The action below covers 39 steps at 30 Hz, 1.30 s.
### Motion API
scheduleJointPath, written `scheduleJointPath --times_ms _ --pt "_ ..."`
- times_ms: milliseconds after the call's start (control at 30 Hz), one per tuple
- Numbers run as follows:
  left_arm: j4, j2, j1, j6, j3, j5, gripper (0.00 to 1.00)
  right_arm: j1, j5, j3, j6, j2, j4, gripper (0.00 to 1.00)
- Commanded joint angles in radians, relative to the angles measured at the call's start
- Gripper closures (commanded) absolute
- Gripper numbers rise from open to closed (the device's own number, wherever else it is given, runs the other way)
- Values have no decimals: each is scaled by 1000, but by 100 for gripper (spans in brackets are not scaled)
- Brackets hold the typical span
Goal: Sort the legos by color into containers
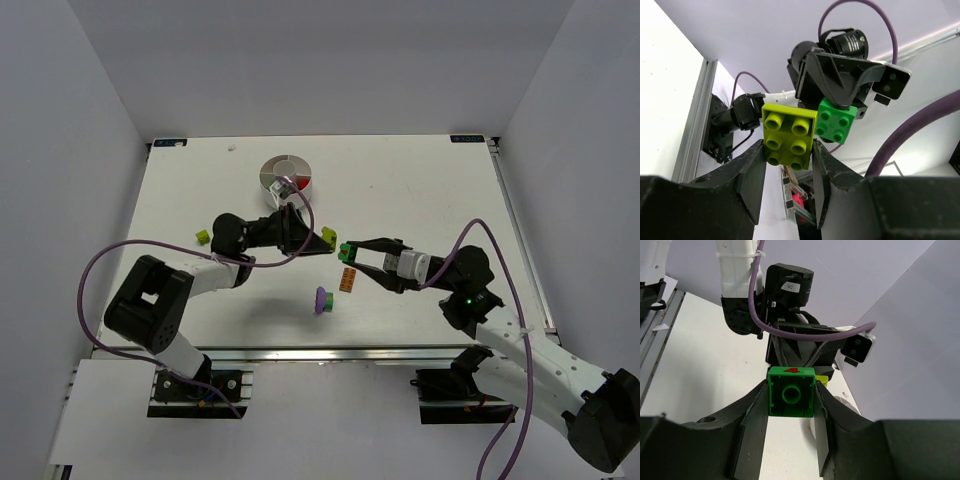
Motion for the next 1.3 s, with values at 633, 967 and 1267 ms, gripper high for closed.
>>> scheduleJointPath --times_ms 633,967,1267 --pt "-1530 122 73 1191 695 -666 100 -95 204 -8 101 -52 85 100" --pt "-1877 395 67 1368 1147 -1099 100 -123 179 -9 133 -63 91 100" --pt "-1740 471 33 1646 1204 -1249 98 -126 172 -11 138 -54 93 100"
